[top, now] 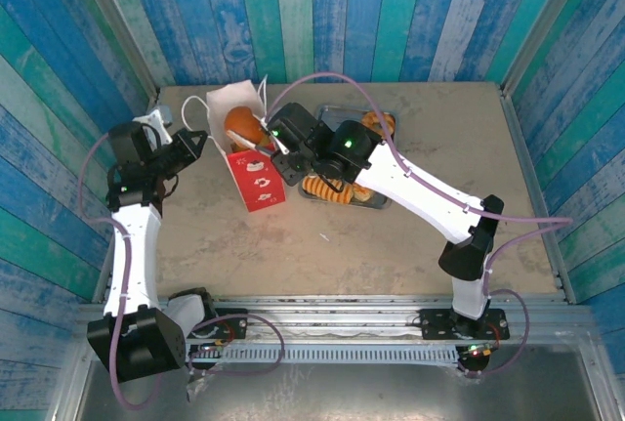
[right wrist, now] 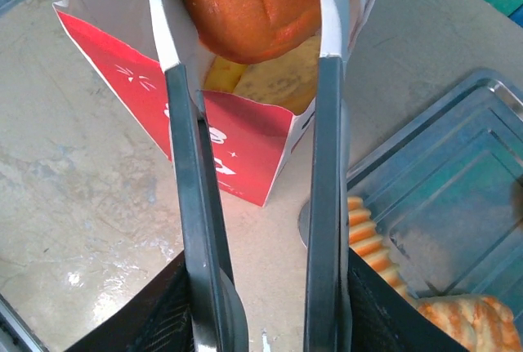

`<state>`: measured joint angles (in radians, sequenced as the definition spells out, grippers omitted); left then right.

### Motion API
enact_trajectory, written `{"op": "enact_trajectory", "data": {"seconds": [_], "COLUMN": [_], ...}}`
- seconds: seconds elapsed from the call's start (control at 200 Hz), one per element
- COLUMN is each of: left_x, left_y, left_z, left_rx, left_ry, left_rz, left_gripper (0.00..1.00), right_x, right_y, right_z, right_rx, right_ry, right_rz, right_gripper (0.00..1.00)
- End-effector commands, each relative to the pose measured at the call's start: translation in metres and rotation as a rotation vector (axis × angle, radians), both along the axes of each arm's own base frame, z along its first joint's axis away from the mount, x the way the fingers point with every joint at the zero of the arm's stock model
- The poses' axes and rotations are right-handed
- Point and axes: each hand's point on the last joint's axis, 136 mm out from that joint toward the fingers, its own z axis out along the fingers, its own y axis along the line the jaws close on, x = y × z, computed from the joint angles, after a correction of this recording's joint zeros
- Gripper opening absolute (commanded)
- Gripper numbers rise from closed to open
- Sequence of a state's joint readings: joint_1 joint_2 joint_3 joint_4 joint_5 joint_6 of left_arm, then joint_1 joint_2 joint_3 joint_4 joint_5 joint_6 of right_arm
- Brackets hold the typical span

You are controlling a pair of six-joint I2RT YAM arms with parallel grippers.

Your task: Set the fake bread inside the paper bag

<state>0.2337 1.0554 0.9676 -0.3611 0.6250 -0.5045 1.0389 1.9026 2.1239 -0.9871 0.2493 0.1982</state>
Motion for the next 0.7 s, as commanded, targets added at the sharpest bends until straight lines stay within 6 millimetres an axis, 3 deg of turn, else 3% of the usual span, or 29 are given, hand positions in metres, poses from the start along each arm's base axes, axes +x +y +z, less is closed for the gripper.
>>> {"op": "enact_trajectory", "data": {"seconds": [0.0,0.431,0.556,0.696], "left_x": [-0.005,-0.005,-0.004,-0.003], "left_y": [-0.001,-0.002,-0.002,-0.004], "left_z": [0.009,0.008,0.008,0.012], "left_rx": [0.027,0.023,0.024,0.004], "left_ry": [-0.025,-0.022,-0.030,-0.043], "left_rz": [0.000,-0.008,-0.008,-0.019], "left_gripper": [0.00,0.00,0.00,0.04], "right_x": [-0.001,0.001,0.004,0.001], "right_y": [-0.006,-0.003,-0.002,0.000], "right_z": [0.018,0.027,0.041,0.071], "right_rx": [0.041,0.057,0.079,0.145], "right_ry": [-0.026,-0.041,-0.068,-0.101], "right_rz": [-0.009,-0.011,-0.003,0.020], "right_gripper": [0.47,0.54,0.54,0.54]}}
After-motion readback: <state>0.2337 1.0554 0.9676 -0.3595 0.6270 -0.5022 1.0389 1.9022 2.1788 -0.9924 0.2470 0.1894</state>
